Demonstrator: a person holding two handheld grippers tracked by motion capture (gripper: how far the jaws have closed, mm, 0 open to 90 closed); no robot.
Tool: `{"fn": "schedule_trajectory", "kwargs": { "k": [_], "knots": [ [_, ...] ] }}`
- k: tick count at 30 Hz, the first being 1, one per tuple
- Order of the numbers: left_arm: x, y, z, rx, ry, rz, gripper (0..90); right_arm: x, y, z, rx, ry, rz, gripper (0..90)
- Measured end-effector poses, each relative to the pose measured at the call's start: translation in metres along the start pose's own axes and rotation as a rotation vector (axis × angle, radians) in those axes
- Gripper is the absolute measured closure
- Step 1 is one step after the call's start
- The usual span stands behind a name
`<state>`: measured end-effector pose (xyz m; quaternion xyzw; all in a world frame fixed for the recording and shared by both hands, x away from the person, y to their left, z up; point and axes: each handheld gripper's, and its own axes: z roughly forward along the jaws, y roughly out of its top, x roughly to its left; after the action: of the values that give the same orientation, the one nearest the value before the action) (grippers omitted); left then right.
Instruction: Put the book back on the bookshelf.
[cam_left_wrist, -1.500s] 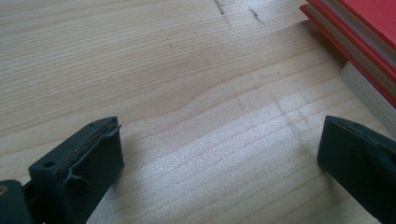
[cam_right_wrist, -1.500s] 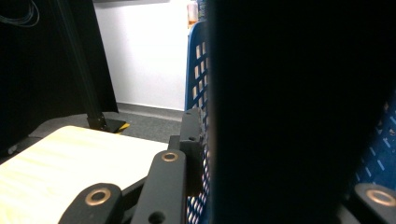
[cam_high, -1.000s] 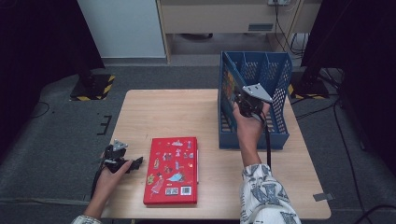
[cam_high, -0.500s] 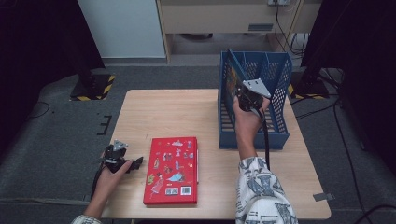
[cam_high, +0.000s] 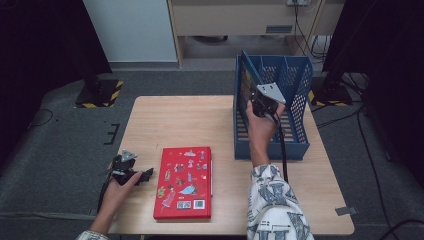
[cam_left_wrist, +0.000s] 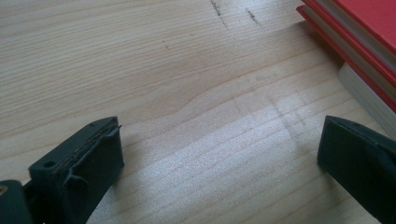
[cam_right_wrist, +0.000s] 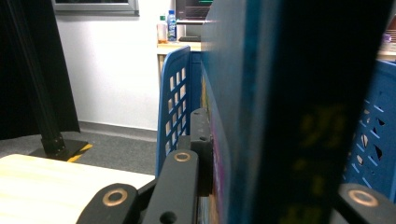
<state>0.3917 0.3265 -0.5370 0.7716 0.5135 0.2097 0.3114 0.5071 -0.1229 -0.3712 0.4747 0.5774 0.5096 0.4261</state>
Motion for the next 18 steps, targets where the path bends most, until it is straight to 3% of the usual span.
{"fn": "schedule_trajectory", "kwargs": {
  "k": [6,11,18],
  "knots": [
    [0.000,0.000,0.000,0.000,0.000,-0.001,0.0,0.002,-0.002,-0.002,-0.006,0.004,-0.005,82.7],
    [0.000,0.000,0.000,0.000,0.000,0.000,0.0,0.011,-0.008,-0.009,-0.007,0.010,-0.047,81.8],
    [0.000,0.000,0.000,0.000,0.001,-0.001,0.0,0.015,-0.013,-0.017,0.000,0.023,-0.069,80.0]
  ]
}}
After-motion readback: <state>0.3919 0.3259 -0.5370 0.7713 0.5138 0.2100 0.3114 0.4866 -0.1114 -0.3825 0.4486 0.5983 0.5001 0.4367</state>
